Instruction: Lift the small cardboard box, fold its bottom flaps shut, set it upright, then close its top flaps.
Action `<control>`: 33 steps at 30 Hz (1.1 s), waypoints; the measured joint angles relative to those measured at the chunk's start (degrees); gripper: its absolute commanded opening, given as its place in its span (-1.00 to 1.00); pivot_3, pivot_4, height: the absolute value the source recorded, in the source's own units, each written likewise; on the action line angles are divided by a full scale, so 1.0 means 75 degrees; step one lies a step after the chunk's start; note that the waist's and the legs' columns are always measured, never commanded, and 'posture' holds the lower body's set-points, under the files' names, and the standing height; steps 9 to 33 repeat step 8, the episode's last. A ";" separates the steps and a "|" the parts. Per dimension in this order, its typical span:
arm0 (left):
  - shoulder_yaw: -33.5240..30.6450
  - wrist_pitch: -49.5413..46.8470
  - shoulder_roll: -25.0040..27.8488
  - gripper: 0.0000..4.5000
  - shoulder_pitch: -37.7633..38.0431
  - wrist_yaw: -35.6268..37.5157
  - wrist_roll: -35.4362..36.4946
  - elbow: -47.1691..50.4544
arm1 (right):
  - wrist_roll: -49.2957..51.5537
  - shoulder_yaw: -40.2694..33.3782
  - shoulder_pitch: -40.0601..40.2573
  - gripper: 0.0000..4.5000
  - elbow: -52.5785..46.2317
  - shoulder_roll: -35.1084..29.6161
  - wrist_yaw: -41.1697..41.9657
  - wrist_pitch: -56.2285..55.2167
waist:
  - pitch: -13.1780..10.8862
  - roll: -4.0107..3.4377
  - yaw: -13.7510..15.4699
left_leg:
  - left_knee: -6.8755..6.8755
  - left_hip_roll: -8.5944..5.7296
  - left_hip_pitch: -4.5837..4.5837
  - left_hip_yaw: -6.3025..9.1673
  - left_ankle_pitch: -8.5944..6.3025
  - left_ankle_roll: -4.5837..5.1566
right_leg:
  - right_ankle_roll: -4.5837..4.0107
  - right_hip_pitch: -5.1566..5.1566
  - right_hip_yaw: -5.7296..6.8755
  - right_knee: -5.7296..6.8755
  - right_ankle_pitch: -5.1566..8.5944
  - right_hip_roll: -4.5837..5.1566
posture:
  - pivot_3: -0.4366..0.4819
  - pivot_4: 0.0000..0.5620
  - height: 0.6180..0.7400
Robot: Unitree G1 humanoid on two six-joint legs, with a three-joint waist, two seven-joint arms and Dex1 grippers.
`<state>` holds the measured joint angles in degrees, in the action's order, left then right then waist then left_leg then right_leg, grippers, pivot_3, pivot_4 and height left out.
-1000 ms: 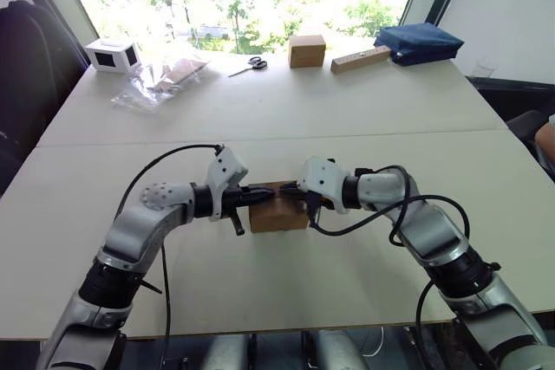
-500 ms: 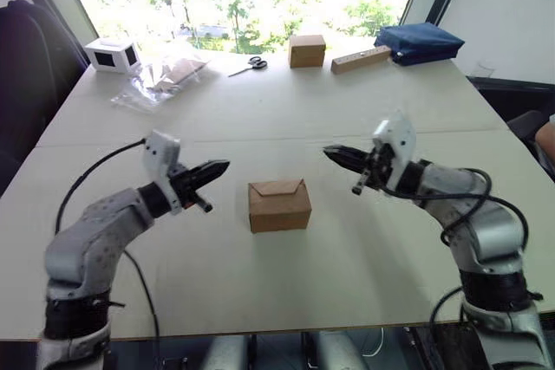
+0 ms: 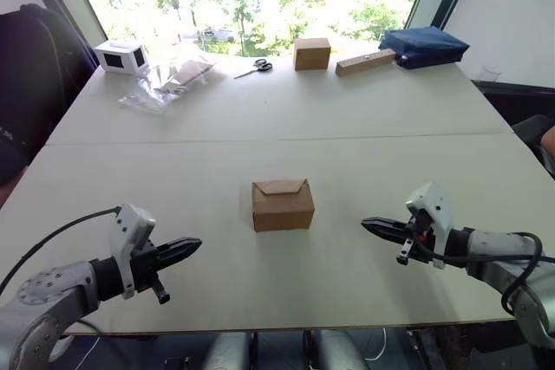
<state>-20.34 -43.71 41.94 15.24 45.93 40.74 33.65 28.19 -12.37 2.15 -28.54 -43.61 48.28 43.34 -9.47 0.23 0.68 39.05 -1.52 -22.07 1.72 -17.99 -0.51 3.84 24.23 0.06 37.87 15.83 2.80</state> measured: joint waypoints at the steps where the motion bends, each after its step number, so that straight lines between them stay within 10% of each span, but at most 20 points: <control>1: 0.0084 0.0057 -0.0011 -0.96 -0.0050 0.0000 -0.0024 -0.0045 | 0.0002 0.0029 -0.0034 -1.00 0.0025 0.0000 -0.0016 -0.0042 | 0.0000 0.0000 0.0005 | 0.0000 0.0000 0.0000 0.0000 0.0000 0.0000 | 0.0010 0.0000 0.0000 -0.0001 -0.0006 0.0000 | -0.05 -0.47 1.00; 33: 0.0376 0.0117 -0.0097 -0.96 -0.0288 -0.0041 -0.0039 -0.0289 | 0.0021 0.0177 -0.0174 -1.00 0.0031 0.0002 -0.0164 -0.0085 | 0.0000 0.0001 0.0006 | 0.0000 0.0000 -0.0003 0.0000 0.0000 0.0001 | 0.0012 0.0000 0.0001 -0.0001 -0.0007 0.0000 | -0.05 -0.47 1.00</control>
